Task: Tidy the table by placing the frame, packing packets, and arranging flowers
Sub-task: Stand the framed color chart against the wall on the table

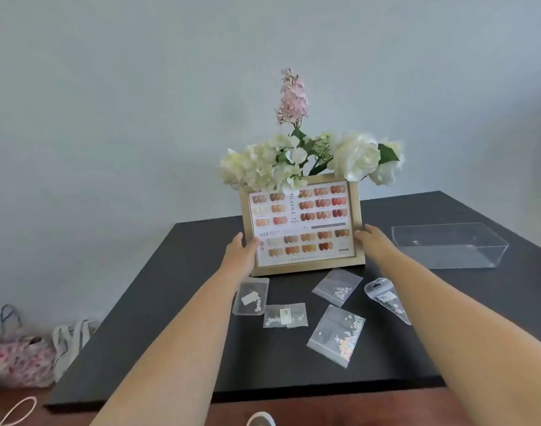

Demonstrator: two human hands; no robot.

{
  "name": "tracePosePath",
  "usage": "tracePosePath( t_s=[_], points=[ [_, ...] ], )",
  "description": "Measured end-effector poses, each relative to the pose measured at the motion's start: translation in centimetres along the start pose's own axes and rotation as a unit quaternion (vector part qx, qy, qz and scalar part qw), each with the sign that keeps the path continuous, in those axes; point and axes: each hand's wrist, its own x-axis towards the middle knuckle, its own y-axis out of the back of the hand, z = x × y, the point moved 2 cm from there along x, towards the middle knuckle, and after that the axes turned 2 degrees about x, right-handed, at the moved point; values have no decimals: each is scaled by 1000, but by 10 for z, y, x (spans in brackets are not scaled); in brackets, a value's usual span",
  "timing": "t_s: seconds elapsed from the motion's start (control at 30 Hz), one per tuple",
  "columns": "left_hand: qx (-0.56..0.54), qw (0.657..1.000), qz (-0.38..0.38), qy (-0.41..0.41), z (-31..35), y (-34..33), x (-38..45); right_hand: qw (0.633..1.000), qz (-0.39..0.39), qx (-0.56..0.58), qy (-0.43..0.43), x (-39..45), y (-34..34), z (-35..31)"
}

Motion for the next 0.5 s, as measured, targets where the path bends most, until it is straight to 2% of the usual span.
tracePosePath(
  t_s=[0.13,0.27,0.37,0.5],
  points=[
    [-104,994,-36,2,-11,-16,11,1000,27,-3,13,9,-9,16],
    [-138,988,-67,-25,-29,-25,25,993,115,-16,32,21,-5,34],
    [-150,984,-94,-33,-37,-22,33,993,118,5,16,25,-10,30],
    [-143,988,-56,-32,-52,2,41,995,99,2,18,14,-13,23]
  ],
)
